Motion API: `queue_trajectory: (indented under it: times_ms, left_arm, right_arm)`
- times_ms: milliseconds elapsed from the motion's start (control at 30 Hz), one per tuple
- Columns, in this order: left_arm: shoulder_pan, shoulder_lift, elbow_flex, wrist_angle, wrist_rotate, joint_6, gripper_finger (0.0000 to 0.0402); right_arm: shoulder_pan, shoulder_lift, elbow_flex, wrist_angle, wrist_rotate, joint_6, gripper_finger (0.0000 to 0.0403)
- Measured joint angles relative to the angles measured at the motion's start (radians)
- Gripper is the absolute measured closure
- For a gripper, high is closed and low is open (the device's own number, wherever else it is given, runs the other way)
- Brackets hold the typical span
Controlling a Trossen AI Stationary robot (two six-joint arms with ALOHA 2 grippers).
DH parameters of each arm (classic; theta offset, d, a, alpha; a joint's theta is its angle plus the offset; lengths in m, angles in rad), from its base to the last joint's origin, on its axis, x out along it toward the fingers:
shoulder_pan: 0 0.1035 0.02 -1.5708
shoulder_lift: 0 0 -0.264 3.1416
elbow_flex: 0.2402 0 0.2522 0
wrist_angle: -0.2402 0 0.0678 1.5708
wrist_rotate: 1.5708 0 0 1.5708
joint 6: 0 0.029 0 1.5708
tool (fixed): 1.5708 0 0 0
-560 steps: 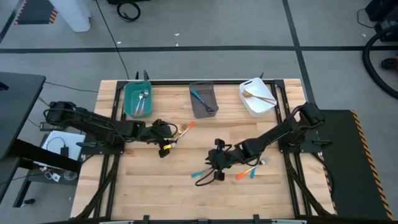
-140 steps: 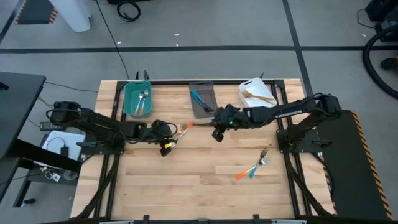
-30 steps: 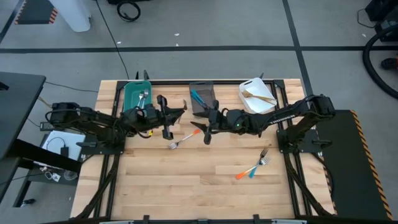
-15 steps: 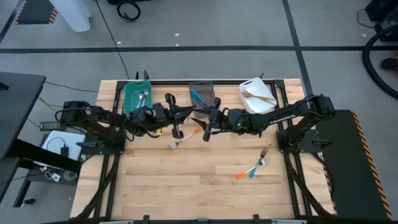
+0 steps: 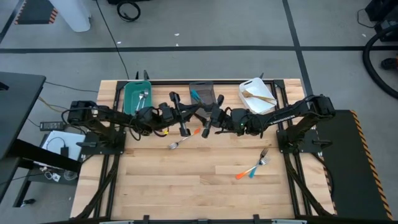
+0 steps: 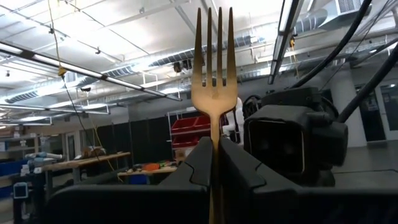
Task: Sort silverware by color (type)
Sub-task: Put the gold fork into the white bin
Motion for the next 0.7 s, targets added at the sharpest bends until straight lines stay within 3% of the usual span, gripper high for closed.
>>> queue_trajectory:
  times_ms: [433,700]
  left_arm:
    - [0.005,0.0,0.0,-0.002,-0.002,0.003,0.0376]
    - [0.005,0.0,0.0,-0.03,-0.005,-0.005,0.0376]
  right_arm:
    - [-0.009,0.0,0.0,0.075,-0.006,-0.018,0.0272]
    - [-0.012,0.0,0.0,0.075,-0.007,-0.018,0.0314]
